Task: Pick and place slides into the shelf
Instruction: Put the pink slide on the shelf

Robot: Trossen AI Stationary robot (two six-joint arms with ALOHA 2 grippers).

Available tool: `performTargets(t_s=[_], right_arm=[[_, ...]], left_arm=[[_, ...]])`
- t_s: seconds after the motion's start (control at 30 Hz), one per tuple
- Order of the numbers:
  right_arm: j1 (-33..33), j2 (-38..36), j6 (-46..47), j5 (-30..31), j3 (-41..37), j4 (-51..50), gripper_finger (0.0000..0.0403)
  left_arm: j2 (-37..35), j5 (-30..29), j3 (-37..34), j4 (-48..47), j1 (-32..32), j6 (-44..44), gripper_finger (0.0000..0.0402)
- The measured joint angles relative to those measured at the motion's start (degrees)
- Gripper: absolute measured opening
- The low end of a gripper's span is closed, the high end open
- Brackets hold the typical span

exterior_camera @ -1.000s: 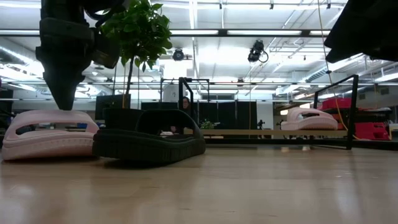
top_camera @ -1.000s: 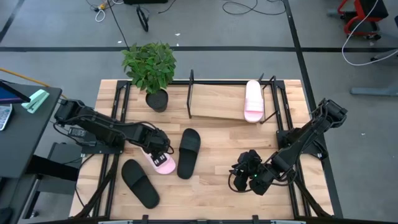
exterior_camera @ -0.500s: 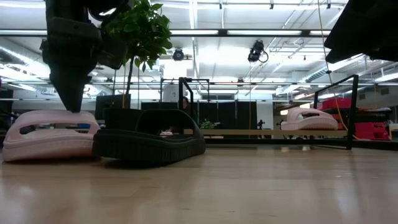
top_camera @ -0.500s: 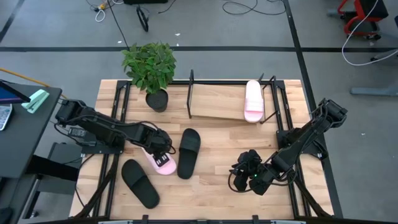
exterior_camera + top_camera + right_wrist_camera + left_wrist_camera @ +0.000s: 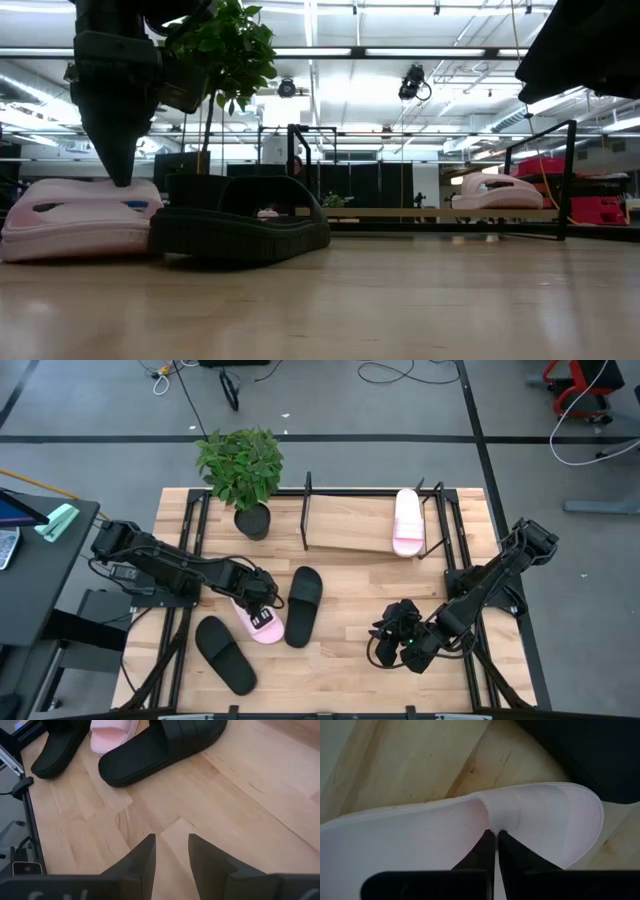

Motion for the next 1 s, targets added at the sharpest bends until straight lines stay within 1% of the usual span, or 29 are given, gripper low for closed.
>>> performTargets(t_s=[0.1,0.27,0.5,0.6,0.8,1.0], right_arm=[[0.00,-0.01,-0.02,0.06,0.00,-0.08,0.0119],[0.00,-0.02,-0.04,0.06,0.00,-0.80,0.0107],[0.00,-0.02,-0.10,0.39,0.00,-0.99,0.0087],[0.00,-0.03,-0.14,0.39,0.00,-1.30,0.0082],[0.00,-0.04,-0.15,0.35,0.00,-1.55,0.0080],[0.46,-0.04,-0.16,0.31,0.00,-1.52,0.0079]], left_arm=[[-0.70,2.20,0.03,0.06,-0.04,-0.41,0.0007],[-3.29,4.82,1.46,-0.15,-0.50,-1.22,0.0006],[-7.67,4.15,4.76,-1.52,-0.46,-1.98,0.0003],[-9.04,5.10,6.22,-1.56,-0.46,-1.96,0.0003],[-9.14,9.45,10.45,-1.39,-1.41,-2.00,0.0001],[-8.45,10.86,15.57,0.09,-2.95,-1.98,0.0001]])
